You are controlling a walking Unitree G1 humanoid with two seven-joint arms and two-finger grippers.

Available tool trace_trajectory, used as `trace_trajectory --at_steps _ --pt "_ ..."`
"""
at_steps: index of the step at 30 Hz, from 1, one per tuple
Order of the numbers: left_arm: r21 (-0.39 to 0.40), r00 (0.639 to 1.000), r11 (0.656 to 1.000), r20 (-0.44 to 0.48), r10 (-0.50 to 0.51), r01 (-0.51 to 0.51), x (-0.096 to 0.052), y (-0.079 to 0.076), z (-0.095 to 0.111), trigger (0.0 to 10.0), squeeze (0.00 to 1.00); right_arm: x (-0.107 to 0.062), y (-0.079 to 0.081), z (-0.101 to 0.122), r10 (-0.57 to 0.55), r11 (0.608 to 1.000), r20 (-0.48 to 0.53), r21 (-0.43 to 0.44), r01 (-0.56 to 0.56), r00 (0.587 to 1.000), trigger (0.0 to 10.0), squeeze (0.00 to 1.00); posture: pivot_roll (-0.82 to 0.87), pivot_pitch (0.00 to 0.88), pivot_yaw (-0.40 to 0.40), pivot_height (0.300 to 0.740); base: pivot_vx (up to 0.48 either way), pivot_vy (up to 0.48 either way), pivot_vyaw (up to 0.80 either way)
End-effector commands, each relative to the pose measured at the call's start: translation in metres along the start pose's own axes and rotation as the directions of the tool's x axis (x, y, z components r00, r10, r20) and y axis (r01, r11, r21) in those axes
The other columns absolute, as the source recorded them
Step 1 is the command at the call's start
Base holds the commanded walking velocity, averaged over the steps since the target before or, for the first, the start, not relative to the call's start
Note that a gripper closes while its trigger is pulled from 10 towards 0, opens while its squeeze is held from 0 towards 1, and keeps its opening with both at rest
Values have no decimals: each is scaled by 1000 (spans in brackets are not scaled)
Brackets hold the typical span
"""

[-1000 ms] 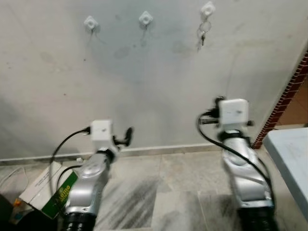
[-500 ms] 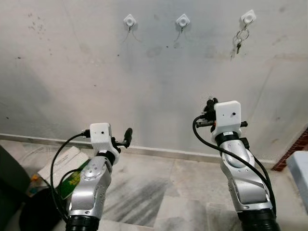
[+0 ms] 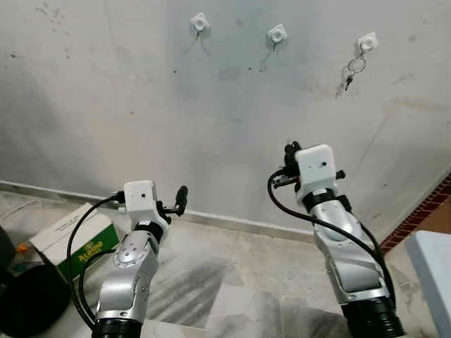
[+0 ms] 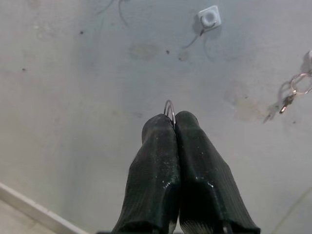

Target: Hang keys on a hook

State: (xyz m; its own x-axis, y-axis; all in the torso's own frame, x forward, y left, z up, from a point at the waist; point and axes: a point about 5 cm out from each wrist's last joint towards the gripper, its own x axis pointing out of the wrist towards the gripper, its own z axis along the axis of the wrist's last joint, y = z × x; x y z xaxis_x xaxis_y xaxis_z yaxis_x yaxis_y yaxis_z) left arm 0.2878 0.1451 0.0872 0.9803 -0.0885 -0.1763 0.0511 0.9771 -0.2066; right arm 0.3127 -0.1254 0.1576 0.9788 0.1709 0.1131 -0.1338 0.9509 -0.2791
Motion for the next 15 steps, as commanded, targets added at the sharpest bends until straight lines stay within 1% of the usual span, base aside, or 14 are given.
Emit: trace_trajectory --at_steps 1,4,6,10,15 --pt "-2 1000 1000 5 -7 7 -2 1 1 10000 0 2 -5 5 -34 999 24 4 34 999 10000 0 -39 0 11 740 0 0 0" --pt "0 999 999 11 -45 45 -2 -4 2 10000 0 2 -14 3 -77 997 25 6 77 997 10000 0 -48 0 28 740 0 0 0" --pt "-4 998 998 25 -59 59 1 -6 6 10000 0 0 -17 3 -88 996 27 6 87 996 10000 0 -55 0 36 740 0 0 0" --pt "-21 995 996 53 -88 90 5 -10 14 10000 0 -1 -18 5 -92 996 34 4 92 995 10000 0 -66 0 48 740 0 0 0" --pt "-23 991 993 59 -118 119 5 -13 17 10000 0 -1 -17 7 -98 995 45 8 98 994 10000 0 -66 0 58 740 0 0 0"
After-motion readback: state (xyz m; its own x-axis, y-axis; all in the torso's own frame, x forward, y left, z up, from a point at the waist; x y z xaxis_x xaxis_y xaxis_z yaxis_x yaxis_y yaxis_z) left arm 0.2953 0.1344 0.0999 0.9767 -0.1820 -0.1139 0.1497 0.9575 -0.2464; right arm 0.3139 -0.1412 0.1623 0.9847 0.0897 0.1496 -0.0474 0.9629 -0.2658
